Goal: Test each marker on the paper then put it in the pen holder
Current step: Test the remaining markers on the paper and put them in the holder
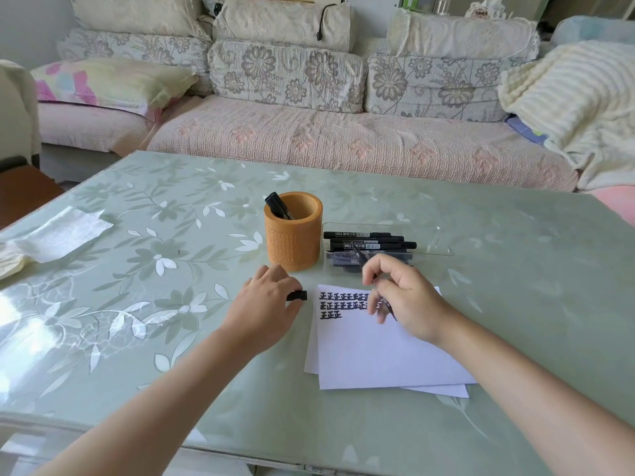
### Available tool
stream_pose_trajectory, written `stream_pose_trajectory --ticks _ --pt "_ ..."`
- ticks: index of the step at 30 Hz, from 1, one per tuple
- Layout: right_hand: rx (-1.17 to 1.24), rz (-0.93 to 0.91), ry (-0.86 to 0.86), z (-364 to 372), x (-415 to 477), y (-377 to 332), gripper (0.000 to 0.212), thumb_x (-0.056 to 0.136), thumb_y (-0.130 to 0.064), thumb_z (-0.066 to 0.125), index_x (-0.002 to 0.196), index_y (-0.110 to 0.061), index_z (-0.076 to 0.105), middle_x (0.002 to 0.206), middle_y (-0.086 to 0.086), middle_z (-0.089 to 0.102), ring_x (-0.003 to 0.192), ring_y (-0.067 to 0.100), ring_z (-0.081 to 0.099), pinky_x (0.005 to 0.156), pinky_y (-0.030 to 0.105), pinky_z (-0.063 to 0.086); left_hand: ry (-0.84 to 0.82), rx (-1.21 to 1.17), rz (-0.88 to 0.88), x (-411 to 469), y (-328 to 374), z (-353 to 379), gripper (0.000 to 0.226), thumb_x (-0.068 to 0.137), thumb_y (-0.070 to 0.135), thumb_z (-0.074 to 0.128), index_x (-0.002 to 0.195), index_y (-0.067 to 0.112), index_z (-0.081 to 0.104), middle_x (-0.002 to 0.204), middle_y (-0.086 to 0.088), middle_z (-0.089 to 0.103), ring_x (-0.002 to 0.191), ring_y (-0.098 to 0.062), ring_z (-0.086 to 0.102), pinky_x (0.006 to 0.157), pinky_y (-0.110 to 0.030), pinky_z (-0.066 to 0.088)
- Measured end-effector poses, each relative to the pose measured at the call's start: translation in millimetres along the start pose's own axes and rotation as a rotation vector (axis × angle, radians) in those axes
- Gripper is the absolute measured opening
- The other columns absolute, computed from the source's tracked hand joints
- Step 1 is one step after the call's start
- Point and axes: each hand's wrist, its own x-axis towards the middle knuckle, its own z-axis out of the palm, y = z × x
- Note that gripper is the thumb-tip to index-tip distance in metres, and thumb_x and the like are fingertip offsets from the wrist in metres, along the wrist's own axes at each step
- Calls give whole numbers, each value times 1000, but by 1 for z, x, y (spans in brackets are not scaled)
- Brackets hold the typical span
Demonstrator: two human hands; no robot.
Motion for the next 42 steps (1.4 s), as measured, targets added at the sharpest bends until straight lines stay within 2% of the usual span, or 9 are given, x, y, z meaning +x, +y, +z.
stream_pose_trajectory --ticks 3,8,10,24,27,31,35,39,42 --pt "-173 -4 10 -3 2 3 37 95 -1 47 83 -36 47 86 -2 53 62 18 51 60 35 43 55 -64 24 2 2 -4 19 94 41 54 107 32 64 105 11 57 100 -16 46 78 -33 44" --pt "-428 -35 109 -3 1 2 28 85 -15 70 95 -40 62 97 -23 64 88 -10 54 80 13 41 143 -183 57 1 11 -15 10 91 36 62 100 32 64 81 24 53 82 -5 49 59 -23 39" --pt "-467 -37 125 -3 1 2 25 85 -15 71 95 -38 66 98 -25 65 95 -8 56 84 13 41 139 -203 93 0 13 -16 9 90 35 63 98 32 64 83 22 57 81 -4 48 60 -15 36" --pt "-427 -72 16 4 -3 -5 25 83 -9 70 90 -33 68 83 -27 62 79 -8 55 68 6 38 51 -220 251 -3 22 -21 11 92 38 60 100 31 64 85 18 59 84 -2 47 66 -31 48" --pt "-459 -84 5 5 -3 -2 31 78 -10 75 96 -33 66 86 -24 62 77 -3 53 68 11 39 37 -241 259 -3 23 -23 13 94 36 58 102 30 66 82 17 56 81 -1 47 67 -29 47" --pt "-536 -216 50 4 -1 -1 18 79 -14 78 92 -25 73 84 -17 63 80 1 57 70 14 41 -45 -238 238 3 21 -28 18 97 34 54 104 25 69 82 14 58 82 -3 47 71 -28 45" --pt "-593 -248 68 12 -2 -2 12 83 -24 75 95 -28 75 83 -14 64 76 4 57 68 28 47 -182 -221 222 9 15 -36 28 95 40 46 93 23 68 79 9 60 81 -8 51 71 -32 45" --pt "-595 -223 46 14 -1 -8 11 87 -30 67 93 -23 74 75 -7 62 72 14 54 66 36 47 -156 -221 257 14 19 -44 20 96 30 53 87 19 68 73 7 55 78 -6 47 64 -22 39" --pt "-522 -164 -12 10 -1 -13 15 91 -26 64 77 -22 66 63 -6 53 63 12 46 61 36 40 -121 -226 287 18 26 -50 15 95 26 58 90 19 71 70 11 50 77 3 44 62 -13 32"
